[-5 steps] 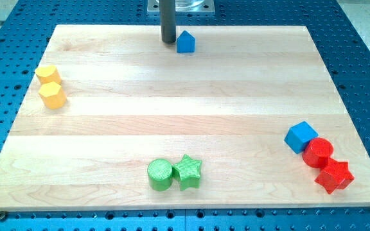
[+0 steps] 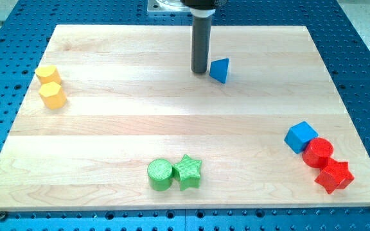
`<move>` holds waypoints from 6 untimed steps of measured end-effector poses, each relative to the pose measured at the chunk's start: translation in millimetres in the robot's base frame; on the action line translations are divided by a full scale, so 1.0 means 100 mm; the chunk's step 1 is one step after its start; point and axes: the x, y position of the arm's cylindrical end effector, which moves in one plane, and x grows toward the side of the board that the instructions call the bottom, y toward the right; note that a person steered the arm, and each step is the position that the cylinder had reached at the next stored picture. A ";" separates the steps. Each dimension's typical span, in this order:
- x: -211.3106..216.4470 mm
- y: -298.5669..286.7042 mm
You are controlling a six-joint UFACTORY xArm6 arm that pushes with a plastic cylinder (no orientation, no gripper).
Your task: Place the blue triangle above the red circle
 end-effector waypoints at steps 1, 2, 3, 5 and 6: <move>0.51 0.43; 0.32 0.61; 0.35 0.78; 1.03 1.30; 1.42 1.56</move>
